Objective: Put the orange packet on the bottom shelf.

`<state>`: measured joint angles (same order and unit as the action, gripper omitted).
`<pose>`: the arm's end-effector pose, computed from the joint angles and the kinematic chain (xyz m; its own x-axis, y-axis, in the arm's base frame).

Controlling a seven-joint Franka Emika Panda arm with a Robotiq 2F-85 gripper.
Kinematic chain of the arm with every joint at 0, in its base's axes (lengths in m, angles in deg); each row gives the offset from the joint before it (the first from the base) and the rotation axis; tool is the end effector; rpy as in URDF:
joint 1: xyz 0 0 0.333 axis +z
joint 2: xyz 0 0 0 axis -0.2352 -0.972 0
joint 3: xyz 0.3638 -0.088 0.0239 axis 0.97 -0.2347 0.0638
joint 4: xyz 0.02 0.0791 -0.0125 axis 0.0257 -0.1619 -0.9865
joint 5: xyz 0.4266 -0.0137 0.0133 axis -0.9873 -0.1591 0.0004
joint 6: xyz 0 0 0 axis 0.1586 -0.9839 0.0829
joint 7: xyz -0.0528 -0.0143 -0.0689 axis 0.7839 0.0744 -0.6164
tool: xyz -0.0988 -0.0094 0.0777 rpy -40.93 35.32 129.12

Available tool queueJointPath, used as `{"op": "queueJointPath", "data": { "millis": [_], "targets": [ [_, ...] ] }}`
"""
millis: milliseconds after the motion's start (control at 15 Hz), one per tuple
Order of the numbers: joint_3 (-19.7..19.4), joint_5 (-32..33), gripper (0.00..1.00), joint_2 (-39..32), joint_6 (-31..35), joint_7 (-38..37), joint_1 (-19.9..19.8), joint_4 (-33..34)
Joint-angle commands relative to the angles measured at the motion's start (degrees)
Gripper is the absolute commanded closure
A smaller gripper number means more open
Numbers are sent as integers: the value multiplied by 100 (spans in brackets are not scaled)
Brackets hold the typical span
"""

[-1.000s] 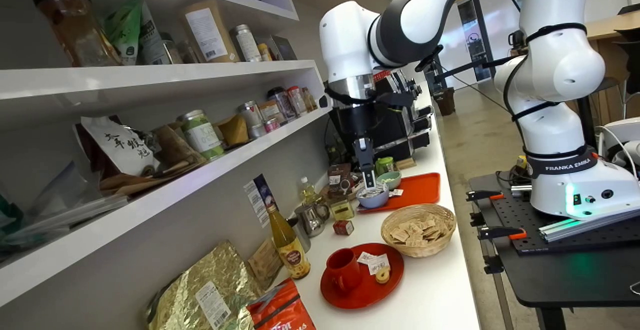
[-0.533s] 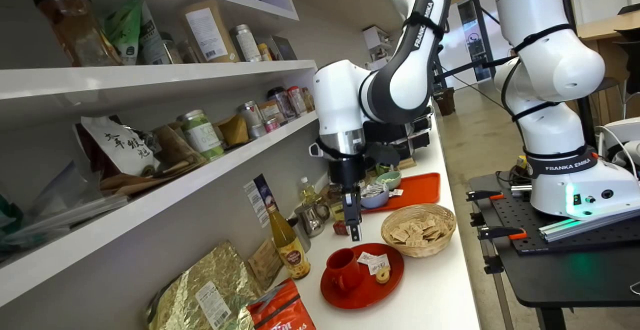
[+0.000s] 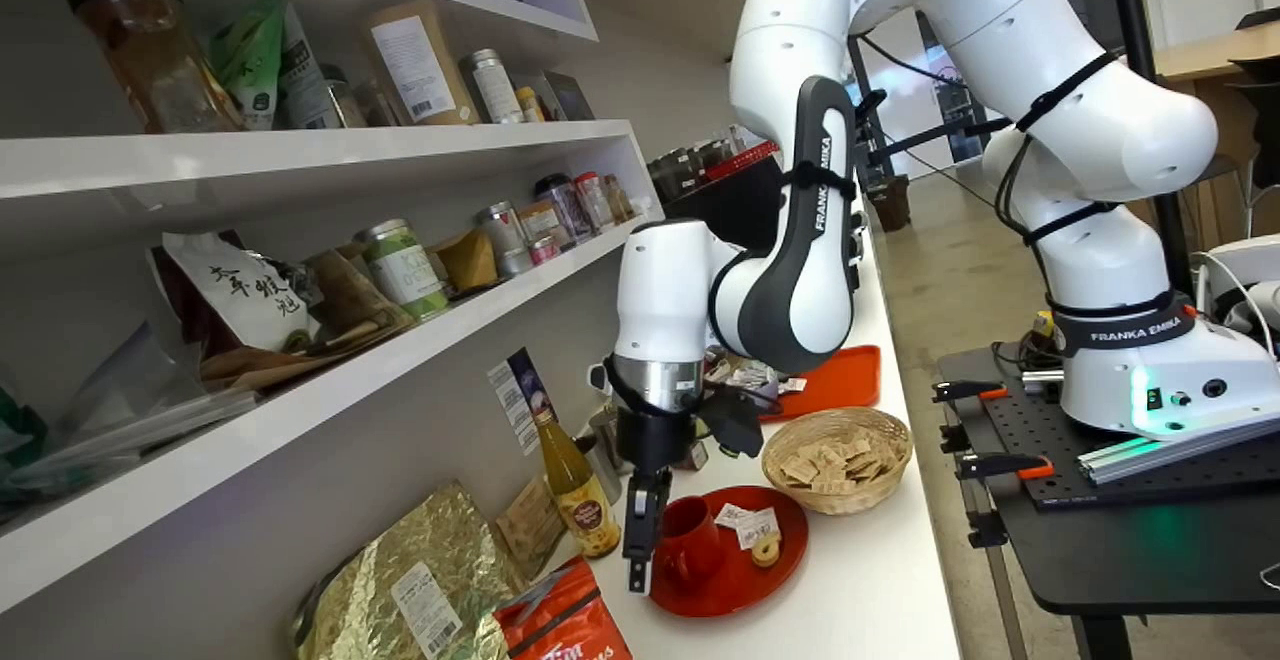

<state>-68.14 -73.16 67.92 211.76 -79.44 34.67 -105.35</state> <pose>0.5143 0.3636 0.2897 0.8918 0.1728 0.4182 0.2736 -0.9420 -0.1943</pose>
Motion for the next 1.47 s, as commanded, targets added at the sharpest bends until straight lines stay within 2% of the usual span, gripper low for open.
{"op": "queueJointPath", "data": {
  "millis": [0, 200, 467, 933, 1267, 1333, 1400],
  "targets": [
    [-937, 640, 0, -544, 918, -431, 741, 439],
    [-1368, 745, 0, -756, 1491, -150, 1039, 485],
    [-1161, 683, 0, -803, 1804, -75, 891, 352],
    [-1742, 569, 0, -1294, 2800, 222, 1323, 423],
    [-1959, 418, 0, -1817, 3345, 368, 1575, 568],
    [-1243, -360, 0, -1881, 3371, 1303, 1073, 553],
    [-1154, -515, 0, -1973, 3454, 1434, 1043, 607]
  ]
}}
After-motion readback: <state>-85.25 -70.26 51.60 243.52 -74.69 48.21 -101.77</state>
